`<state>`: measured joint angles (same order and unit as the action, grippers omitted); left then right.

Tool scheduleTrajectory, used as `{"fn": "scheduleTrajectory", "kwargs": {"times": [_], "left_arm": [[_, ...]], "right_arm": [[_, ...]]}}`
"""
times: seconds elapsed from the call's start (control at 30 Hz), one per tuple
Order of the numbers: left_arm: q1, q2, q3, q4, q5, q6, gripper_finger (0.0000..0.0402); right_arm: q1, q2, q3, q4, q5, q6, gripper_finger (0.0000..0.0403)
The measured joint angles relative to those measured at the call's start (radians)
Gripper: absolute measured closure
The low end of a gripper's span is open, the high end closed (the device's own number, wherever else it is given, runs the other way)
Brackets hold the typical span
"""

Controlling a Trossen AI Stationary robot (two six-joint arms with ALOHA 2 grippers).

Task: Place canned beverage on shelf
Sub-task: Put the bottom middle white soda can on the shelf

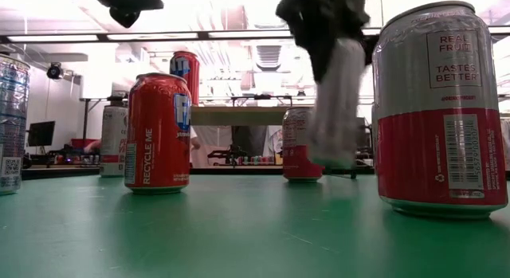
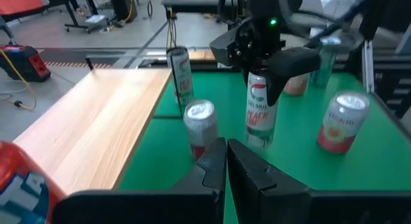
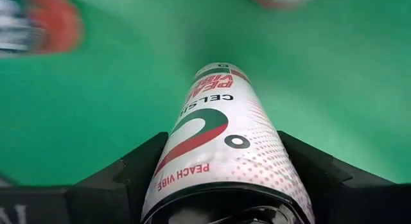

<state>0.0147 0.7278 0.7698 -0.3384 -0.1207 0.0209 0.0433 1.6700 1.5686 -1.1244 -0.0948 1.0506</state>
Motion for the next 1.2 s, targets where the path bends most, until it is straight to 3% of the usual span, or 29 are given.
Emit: {"fn": "scheduleTrajectory", "kwargs": {"times": [0.1, 0.2, 0.43, 0.63, 0.73, 0.83, 1.2], "left_arm": [[0.0, 0.011, 0.0, 0.041, 0.017, -0.004, 0.0402], [0.0, 0.025, 0.0, 0.072, 0.098, -0.005, 0.0402], [-0.001, 0.09, 0.0, 0.156, 0.33, -0.005, 0.0401], [-0.001, 0.149, 0.0, 0.185, 0.374, -0.005, 0.0371], [-0.001, 0.155, 0.0, 0.185, 0.37, -0.032, 0.0349], [-0.001, 0.153, 0.0, 0.18, 0.37, -0.037, 0.0332], [-0.001, 0.142, 0.051, 0.166, 0.366, -0.027, 0.0326]], "right_arm": [[0.0, 0.001, 0.079, 0.0, 0.027, -0.052, 0.0161], [0.0, 0.002, 0.16, 0.002, 0.084, -0.127, 0.0161], [0.037, 0.002, 0.293, 0.014, 0.209, -0.598, 0.0161], [0.064, 0.002, 0.352, 0.057, 0.319, -1.007, 0.0161], [0.051, 0.002, 0.39, 0.069, 0.407, -1.052, 0.0161], [0.01, 0.002, 0.433, 0.064, 0.413, -1.041, 0.0161], [-0.175, 0.002, 0.512, 0.0, 0.234, -1.027, 0.0161]]}}
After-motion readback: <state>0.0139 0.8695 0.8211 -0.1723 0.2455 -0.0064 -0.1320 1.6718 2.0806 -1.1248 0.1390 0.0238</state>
